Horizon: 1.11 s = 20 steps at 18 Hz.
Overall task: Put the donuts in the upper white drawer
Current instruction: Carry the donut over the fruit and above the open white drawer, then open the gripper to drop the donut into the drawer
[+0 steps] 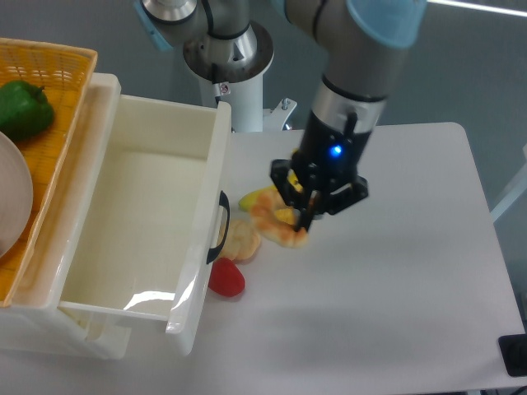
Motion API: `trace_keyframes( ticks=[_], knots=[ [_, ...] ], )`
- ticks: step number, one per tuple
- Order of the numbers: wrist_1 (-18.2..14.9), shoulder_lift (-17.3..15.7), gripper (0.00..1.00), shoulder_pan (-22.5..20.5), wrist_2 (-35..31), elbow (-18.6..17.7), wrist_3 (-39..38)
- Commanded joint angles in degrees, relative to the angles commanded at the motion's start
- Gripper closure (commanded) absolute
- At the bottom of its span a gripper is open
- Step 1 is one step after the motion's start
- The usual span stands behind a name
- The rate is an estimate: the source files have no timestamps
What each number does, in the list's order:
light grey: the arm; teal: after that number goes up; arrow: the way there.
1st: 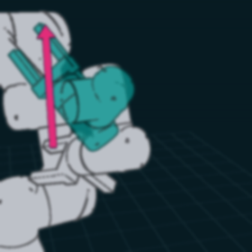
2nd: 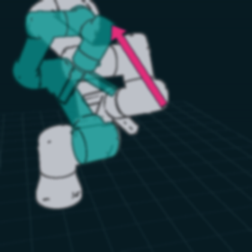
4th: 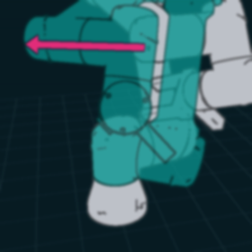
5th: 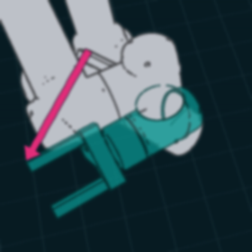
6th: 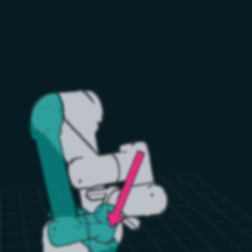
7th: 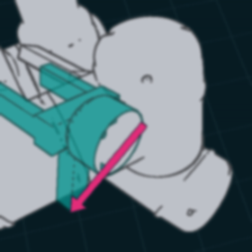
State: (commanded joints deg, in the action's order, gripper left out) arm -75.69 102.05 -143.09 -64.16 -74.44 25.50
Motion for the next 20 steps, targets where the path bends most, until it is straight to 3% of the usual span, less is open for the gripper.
trace_keyframes(
  ticks=[5, 12, 15, 17, 20],
  knots=[
    [1.07, -2.73, 0.91, 5.71, -1.4, -4.83, -2.21],
    [0.98, -4.13, 0.86, 12.75, -6.67, -8.0, -2.91],
    [1.07, -4.14, 0.68, 13.37, -7.03, -8.88, -2.39],
    [1.07, -3.96, 0.45, 13.8, -7.03, -9.32, -2.39],
    [1.07, -3.96, 0.24, 14.51, -7.03, -10.29, -2.47]
  ],
)
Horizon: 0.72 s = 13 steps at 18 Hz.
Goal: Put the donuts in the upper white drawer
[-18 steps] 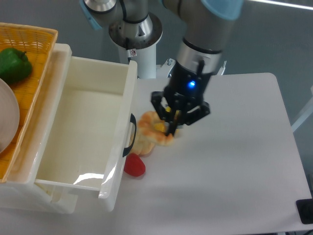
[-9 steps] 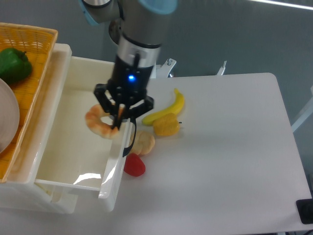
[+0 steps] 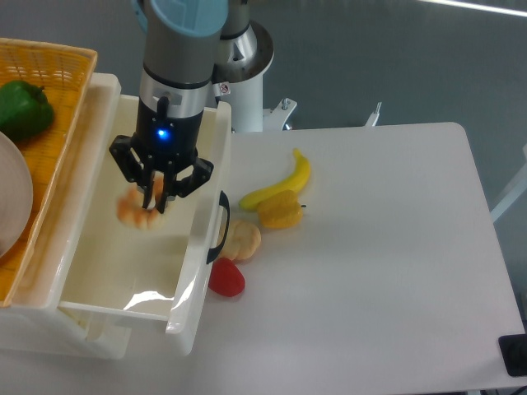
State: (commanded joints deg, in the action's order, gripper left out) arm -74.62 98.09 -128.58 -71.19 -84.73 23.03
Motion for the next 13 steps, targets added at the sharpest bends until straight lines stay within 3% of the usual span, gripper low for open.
trace_keyframes(
  ticks=[2, 5, 10, 13],
  knots=[
    [0.0, 0.09, 0.08, 0.0, 0.0, 0.0, -0.26],
    [0.0, 0.0, 0.02, 0.0, 0.09, 0.09, -0.26],
    [0.09, -0.7, 0.0, -0.87, -0.09, 0.87, 0.26],
    [0.17, -2.1, 0.0, -4.21, 0.0, 1.76, 0.35]
  ],
)
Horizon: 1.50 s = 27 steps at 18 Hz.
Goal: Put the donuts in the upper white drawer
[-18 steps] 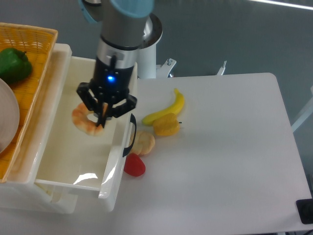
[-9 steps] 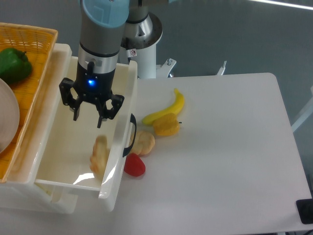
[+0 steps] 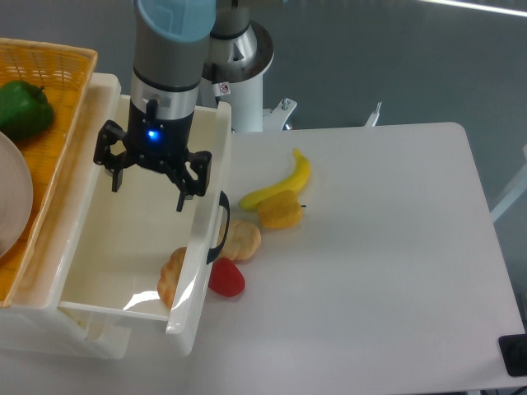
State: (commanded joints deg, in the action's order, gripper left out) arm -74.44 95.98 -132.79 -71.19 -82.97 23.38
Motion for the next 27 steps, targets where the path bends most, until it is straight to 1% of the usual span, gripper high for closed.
trace_keyframes(
  ticks=[2, 5, 7, 11, 14, 15, 18, 22, 24, 27],
  knots=[
    [0.26, -0.62, 0.0, -1.49, 0.0, 0.0, 0.44],
    [2.63, -0.88, 0.0, -6.23, 0.26, -0.52, 6.39],
    [2.73, -0.54, 0.0, -8.61, 0.26, -0.53, 11.05],
    [2.81, 0.34, 0.0, -13.97, 0.0, -0.88, 14.49],
    [2.99, 2.62, 0.0, -16.7, -0.35, -0.88, 18.88],
    [2.99, 3.68, 0.0, -16.88, -1.48, -0.88, 21.07],
    [2.99, 6.49, 0.0, -17.32, -7.72, -0.97, 30.29],
    [3.16, 10.97, 0.0, -18.11, -11.68, -1.14, 38.47],
    [4.04, 13.52, 0.0, -18.46, -14.58, -1.23, 45.06],
    [6.76, 16.16, 0.0, -19.6, -15.47, -1.32, 51.14]
  ],
)
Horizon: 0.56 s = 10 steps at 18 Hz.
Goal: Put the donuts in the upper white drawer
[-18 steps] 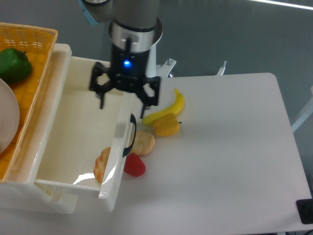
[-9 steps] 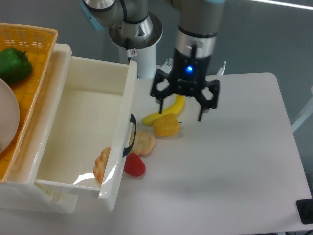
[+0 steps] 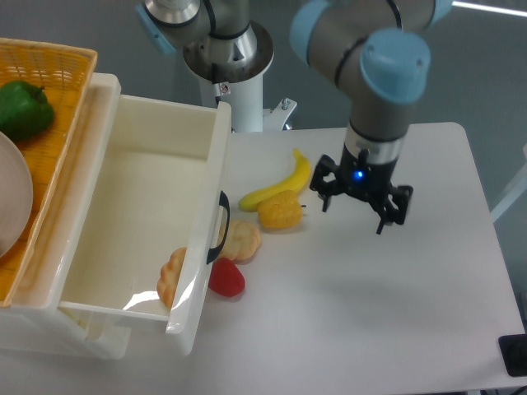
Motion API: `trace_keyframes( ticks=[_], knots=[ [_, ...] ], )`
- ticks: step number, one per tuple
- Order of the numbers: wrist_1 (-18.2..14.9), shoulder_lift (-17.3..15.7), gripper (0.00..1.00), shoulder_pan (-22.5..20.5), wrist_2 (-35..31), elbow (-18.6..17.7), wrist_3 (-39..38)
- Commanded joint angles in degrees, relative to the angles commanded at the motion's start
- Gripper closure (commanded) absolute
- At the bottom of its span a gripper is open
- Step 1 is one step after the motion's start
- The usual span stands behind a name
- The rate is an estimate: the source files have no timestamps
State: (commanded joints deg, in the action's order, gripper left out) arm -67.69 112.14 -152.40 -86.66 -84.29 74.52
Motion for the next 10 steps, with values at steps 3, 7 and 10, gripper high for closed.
trace_keyframes(
  ticks=[3, 7, 10],
  knots=[
    [3.69, 3.25, 0.0, -0.44, -1.05, 0.18, 2.99],
    [5.81, 6.86, 0.0, -0.44, -4.57, 0.79, 5.29],
    [6.78, 8.18, 0.0, -0.44, -4.66, 0.79, 6.25]
  ],
)
